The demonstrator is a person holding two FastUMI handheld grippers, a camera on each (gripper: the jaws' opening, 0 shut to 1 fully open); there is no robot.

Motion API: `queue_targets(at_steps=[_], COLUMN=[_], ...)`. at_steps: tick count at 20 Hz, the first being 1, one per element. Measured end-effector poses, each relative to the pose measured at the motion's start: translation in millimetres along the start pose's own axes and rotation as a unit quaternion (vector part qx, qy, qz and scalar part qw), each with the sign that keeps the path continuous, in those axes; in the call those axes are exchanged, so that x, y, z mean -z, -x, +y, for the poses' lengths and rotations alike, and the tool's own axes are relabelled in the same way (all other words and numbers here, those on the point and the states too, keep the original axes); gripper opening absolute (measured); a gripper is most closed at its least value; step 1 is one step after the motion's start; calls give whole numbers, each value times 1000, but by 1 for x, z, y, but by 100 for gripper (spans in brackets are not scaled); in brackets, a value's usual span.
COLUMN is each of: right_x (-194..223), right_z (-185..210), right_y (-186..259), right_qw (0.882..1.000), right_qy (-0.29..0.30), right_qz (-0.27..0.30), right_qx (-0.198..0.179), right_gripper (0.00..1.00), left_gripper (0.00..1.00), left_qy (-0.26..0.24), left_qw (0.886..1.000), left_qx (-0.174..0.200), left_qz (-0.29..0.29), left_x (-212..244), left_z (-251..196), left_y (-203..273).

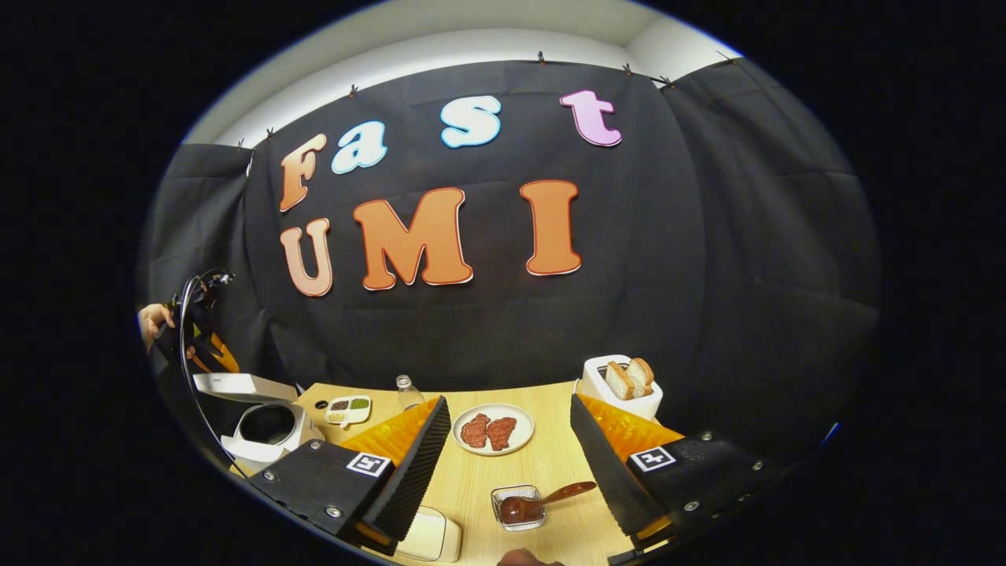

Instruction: Close the left gripper, press the button to open the rice cooker; take a wooden spoon from the chopstick holder with the right hand, scoop a spoonful of rice and pour it into the rice cooker, then put the wooden spoon back into the chopstick holder.

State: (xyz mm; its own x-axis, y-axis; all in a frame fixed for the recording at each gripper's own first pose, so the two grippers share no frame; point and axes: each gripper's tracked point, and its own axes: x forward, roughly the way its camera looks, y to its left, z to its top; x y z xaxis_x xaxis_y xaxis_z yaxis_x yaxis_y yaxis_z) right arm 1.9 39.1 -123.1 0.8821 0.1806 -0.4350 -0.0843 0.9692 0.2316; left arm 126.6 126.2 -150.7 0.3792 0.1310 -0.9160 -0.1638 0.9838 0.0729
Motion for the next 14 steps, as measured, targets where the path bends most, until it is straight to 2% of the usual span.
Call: queue_targets(at_steps=[5, 9, 14], right_x=[5, 7, 10], right_z=[10, 17, 27], right_y=[-6, -9, -10], right_qw=[1000, 999, 999], right_qy=[-7, 0, 6], right_qz=[10, 12, 16], right_qx=[-21, -31, -43], right_gripper=[95, 95, 95], left_gripper=[100, 100, 100], left_qy=[1, 24, 22], left_qw=[998, 992, 994], left_qx=[-12, -21, -23], left_qz=[66, 121, 106], left_x=[53, 88, 84], left_z=[-6, -6, -4], left_y=[-41, -69, -67])
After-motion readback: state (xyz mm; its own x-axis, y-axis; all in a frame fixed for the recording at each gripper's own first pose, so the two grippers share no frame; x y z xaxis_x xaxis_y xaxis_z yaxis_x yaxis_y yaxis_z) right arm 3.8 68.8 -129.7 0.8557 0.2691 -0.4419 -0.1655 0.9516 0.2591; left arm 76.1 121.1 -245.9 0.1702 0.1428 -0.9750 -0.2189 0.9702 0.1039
